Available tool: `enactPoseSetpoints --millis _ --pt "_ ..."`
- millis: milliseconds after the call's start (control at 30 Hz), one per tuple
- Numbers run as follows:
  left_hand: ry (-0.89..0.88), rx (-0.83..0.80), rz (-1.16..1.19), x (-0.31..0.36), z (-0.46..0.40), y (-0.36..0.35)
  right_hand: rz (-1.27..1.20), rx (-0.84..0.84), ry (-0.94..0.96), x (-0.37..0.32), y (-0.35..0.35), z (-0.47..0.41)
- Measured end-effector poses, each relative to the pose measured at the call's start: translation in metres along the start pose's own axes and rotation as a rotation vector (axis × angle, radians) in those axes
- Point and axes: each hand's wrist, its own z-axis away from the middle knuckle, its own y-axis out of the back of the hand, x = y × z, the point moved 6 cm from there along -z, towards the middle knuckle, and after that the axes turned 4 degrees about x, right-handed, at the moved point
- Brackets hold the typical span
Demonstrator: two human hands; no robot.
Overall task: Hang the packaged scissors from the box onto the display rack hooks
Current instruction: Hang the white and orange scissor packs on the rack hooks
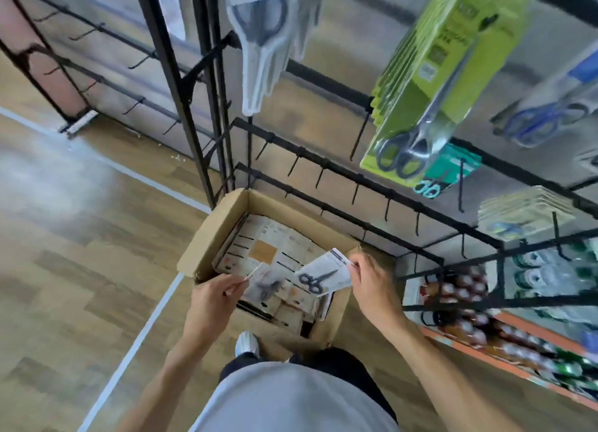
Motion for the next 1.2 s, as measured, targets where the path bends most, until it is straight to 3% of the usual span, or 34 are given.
enactPoseSetpoints --millis 267,467,733,1033,1200 --pt "-0.491 -0.153 -0.092 0.132 -0.04 -0.001 0.116 0.237 -0.023 0.032 0.082 0.019" --pt "-0.648 -0.179 -0.101 0.222 -0.037 -0.044 0.056 0.293 -0.005 0.079 0.149 0.037" --pt "-0.866 -0.104 -0.062 0.38 -0.021 -0.096 0.044 0.353 0.074 0.153 0.293 0.057" --pt "-1.025 -0.042 -0.071 0.541 -0.017 -0.12 0.082 0.434 0.081 0.206 0.457 0.063" --pt "-1.079 -0.021 -0.039 0.596 -0.01 -0.13 0.068 0.39 0.031 0.232 0.504 0.055"
